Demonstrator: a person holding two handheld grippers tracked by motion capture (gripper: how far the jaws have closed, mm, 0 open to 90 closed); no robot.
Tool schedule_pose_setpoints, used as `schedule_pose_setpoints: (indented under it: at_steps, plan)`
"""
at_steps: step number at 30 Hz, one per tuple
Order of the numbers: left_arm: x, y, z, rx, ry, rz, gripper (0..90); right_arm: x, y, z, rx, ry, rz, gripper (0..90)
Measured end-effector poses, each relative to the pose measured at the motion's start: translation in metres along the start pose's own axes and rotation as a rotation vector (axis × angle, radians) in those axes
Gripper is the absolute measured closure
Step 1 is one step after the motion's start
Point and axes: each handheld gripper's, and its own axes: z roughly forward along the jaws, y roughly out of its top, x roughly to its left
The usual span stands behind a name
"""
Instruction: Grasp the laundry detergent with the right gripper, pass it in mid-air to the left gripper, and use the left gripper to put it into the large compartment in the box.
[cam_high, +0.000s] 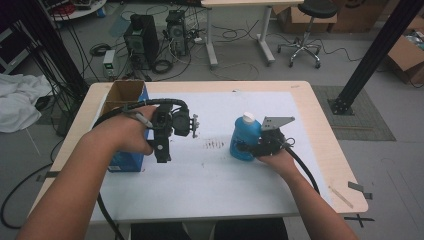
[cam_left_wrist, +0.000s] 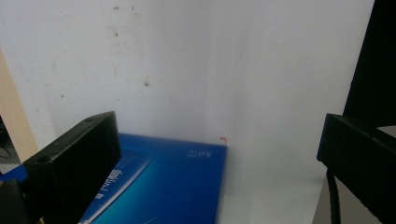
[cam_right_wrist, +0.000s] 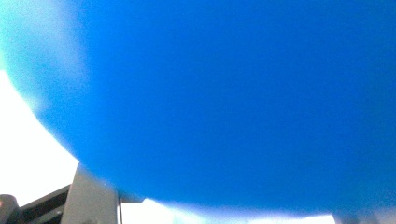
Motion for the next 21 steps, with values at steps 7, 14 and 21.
schedule_pose_setpoints:
  at_steps: [7,14,21]
  plan:
    - [0.0001,-0.0001,-0.0004,0.002,0.002,0.0,0.1,0.0013,-0.0011,0.0003,-0.004,-0.013,-0.012,42.0]
    - [0.0003,0.0005,-0.0008,-0.003,0.005,0.0,0.1,0.003,-0.0009,-0.0002,-0.009,-0.026,-0.041,45.7]
    - [0.0012,0.0003,-0.0022,-0.004,0.006,-0.001,0.1,0.0068,0.0074,-0.0037,-0.007,-0.01,-0.068,47.4]
